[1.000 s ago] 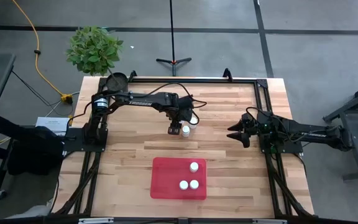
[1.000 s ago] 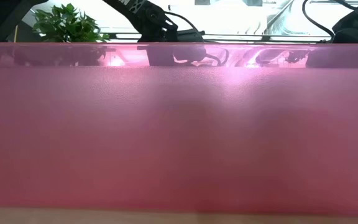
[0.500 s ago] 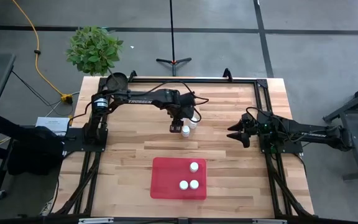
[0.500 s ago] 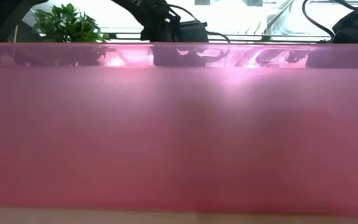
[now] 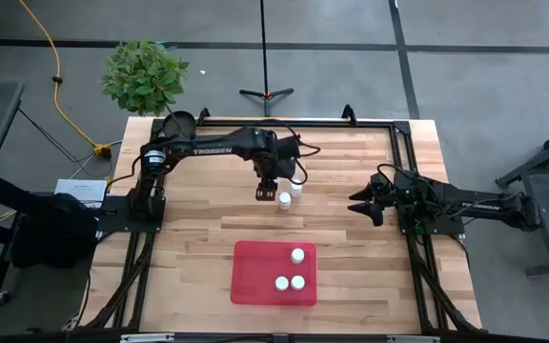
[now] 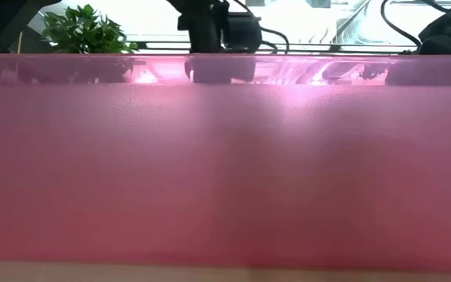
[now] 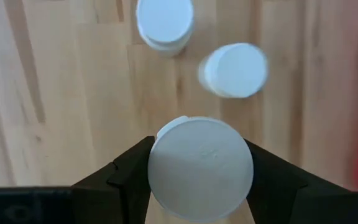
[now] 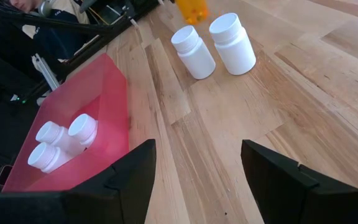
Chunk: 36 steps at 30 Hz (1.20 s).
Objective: Pick and place pill bottles into a basket
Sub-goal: Put the orange pill bottle into the red bin
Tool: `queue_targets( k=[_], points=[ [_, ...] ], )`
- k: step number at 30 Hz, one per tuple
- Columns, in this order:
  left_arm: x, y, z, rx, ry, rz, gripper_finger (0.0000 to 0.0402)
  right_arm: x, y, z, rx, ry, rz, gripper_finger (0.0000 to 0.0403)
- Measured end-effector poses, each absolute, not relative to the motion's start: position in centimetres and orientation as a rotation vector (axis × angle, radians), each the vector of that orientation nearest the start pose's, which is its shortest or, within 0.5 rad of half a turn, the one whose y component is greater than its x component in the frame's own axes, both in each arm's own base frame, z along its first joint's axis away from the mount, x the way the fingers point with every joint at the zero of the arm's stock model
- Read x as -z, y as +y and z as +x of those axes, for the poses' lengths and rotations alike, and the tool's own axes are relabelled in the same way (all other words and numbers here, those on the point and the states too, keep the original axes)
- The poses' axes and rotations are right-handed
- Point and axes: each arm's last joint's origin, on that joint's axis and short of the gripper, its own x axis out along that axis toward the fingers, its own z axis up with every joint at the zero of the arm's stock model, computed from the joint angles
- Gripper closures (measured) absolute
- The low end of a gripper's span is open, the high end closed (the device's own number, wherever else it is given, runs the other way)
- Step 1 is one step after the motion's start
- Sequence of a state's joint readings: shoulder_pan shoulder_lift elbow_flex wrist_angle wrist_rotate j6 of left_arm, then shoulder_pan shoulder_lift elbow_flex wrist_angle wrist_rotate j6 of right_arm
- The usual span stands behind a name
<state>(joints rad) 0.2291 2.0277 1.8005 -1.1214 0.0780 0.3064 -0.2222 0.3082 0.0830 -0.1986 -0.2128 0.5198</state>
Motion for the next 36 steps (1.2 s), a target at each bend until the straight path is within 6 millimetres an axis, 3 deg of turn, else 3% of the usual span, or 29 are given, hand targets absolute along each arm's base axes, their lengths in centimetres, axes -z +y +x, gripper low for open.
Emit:
queue_targets(
  k=[7, 18, 36],
  points=[
    [-26.9, 8.3, 39.8, 0.165, 1.312, -0.16, 0.0147, -14.8, -1.8, 10.7, 0.117, 0.404, 0.604, 0.0176],
    [-29.7, 6.3, 40.1, 0.344, 1.232, -0.382, 0.0163, -14.8, -1.8, 10.7, 0.116, 0.404, 0.6, 0.0176],
    [-29.9, -2.2, 40.6, 0.507, 1.289, -0.354, 0.0151, -14.8, -1.8, 10.7, 0.113, 0.405, 0.601, 0.0176]
  ],
)
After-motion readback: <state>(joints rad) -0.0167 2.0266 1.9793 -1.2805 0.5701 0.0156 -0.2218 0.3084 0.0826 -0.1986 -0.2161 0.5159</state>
